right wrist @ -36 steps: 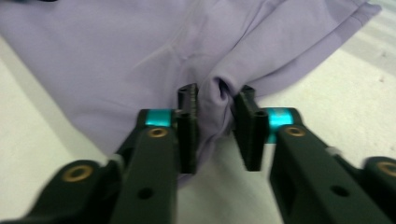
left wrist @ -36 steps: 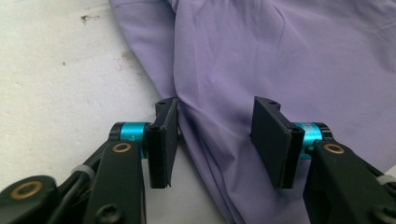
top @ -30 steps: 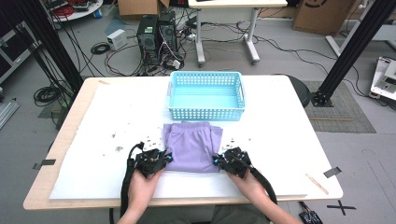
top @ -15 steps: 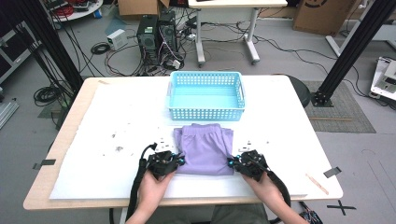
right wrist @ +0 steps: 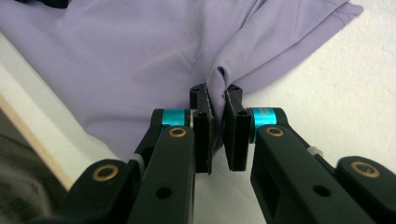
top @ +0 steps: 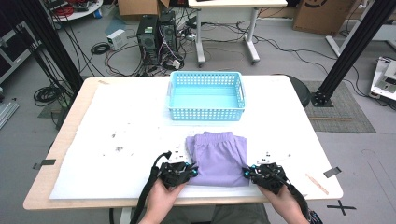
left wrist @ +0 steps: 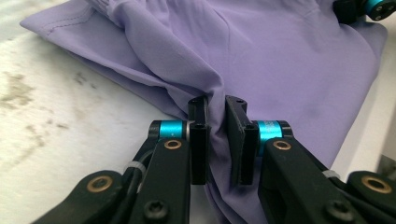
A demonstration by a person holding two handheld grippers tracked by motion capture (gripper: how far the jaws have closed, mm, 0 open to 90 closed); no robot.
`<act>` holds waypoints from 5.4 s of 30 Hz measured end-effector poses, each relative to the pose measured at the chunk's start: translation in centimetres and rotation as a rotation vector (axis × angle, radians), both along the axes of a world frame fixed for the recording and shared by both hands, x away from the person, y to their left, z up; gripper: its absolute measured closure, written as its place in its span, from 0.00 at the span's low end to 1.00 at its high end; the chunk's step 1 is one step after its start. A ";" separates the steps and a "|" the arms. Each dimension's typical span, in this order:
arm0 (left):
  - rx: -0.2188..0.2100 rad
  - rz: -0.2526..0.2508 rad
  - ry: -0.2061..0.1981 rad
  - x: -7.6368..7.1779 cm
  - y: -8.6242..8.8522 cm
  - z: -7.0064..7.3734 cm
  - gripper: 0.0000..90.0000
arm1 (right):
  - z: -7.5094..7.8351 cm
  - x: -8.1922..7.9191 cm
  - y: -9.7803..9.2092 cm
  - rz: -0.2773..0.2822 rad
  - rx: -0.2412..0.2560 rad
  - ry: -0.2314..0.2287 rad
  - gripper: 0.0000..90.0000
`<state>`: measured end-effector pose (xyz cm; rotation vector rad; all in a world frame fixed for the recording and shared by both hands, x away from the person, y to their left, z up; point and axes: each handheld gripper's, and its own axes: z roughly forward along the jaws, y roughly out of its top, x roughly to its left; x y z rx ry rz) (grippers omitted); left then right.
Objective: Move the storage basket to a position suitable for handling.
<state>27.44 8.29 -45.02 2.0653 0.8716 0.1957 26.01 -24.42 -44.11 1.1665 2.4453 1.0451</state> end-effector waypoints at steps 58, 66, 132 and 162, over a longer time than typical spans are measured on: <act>-0.145 0.212 -0.188 14.9 9.1 3.5 0.38 | 2.3 16.4 -1.8 -0.106 0.125 -0.209 0.31; -0.073 0.178 -0.170 17.4 8.4 2.3 0.35 | 1.6 18.8 -0.7 -0.068 0.066 -0.198 0.37; 0.070 0.107 -0.164 12.4 2.9 2.9 0.49 | 1.7 13.7 -4.1 -0.036 0.012 -0.167 0.57; -0.052 0.139 -0.297 7.9 7.7 3.7 0.28 | 2.6 9.7 -5.7 -0.030 0.168 -0.203 0.35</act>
